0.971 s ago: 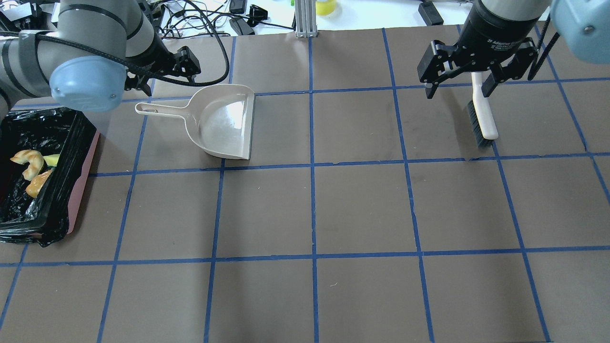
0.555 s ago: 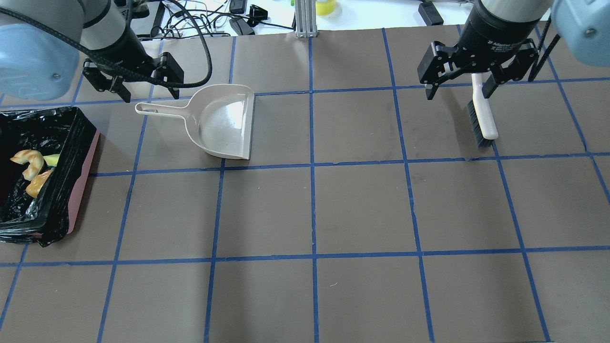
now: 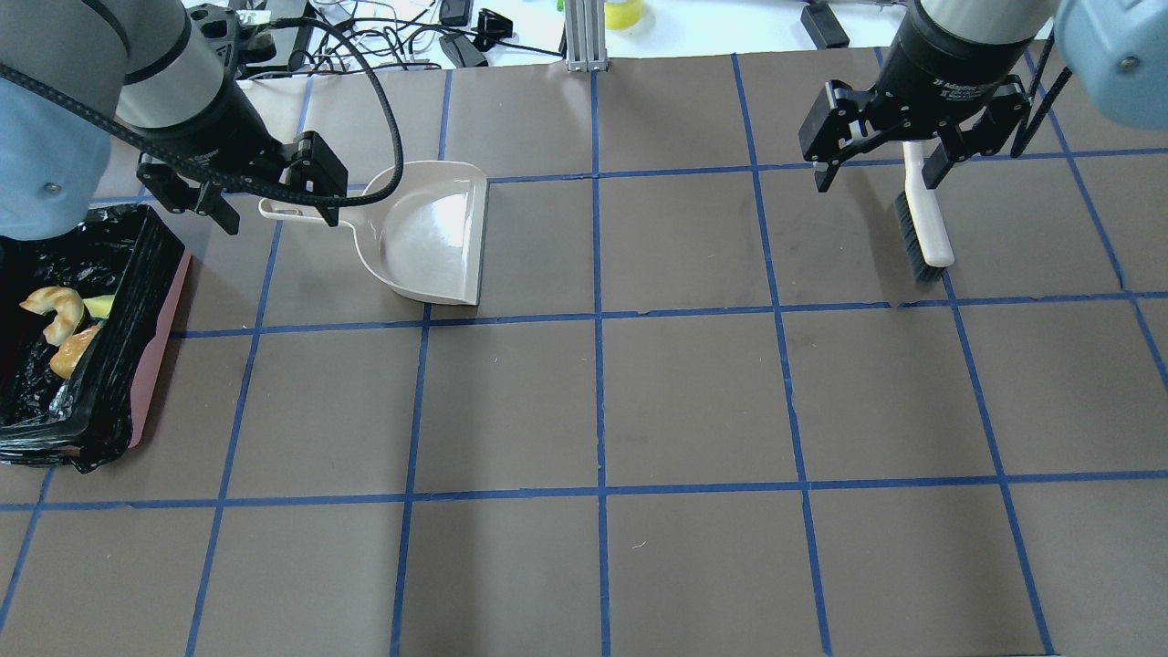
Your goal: Sweep and dump trash into bin
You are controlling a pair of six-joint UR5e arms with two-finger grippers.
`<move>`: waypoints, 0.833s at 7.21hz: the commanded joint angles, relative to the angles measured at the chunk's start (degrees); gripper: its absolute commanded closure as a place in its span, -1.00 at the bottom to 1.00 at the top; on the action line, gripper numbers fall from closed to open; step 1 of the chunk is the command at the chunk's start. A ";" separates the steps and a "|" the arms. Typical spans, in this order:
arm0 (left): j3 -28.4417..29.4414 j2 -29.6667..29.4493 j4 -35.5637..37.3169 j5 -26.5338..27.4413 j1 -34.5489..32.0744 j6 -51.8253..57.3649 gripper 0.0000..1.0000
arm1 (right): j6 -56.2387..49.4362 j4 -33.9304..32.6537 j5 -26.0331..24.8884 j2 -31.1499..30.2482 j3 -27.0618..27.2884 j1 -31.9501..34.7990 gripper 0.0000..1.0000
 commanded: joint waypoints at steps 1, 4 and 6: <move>0.10 -0.53 0.61 -0.17 -0.53 1.05 -1.00 | -0.06 0.06 0.03 0.00 0.00 0.03 -1.00; 0.28 -0.09 0.52 -0.26 -0.62 3.11 -1.00 | -0.32 0.06 0.03 0.00 0.09 -0.06 -1.00; 0.20 -0.01 0.52 -0.08 -0.62 3.10 -1.00 | -0.32 -0.03 0.03 0.00 0.09 -0.06 -1.00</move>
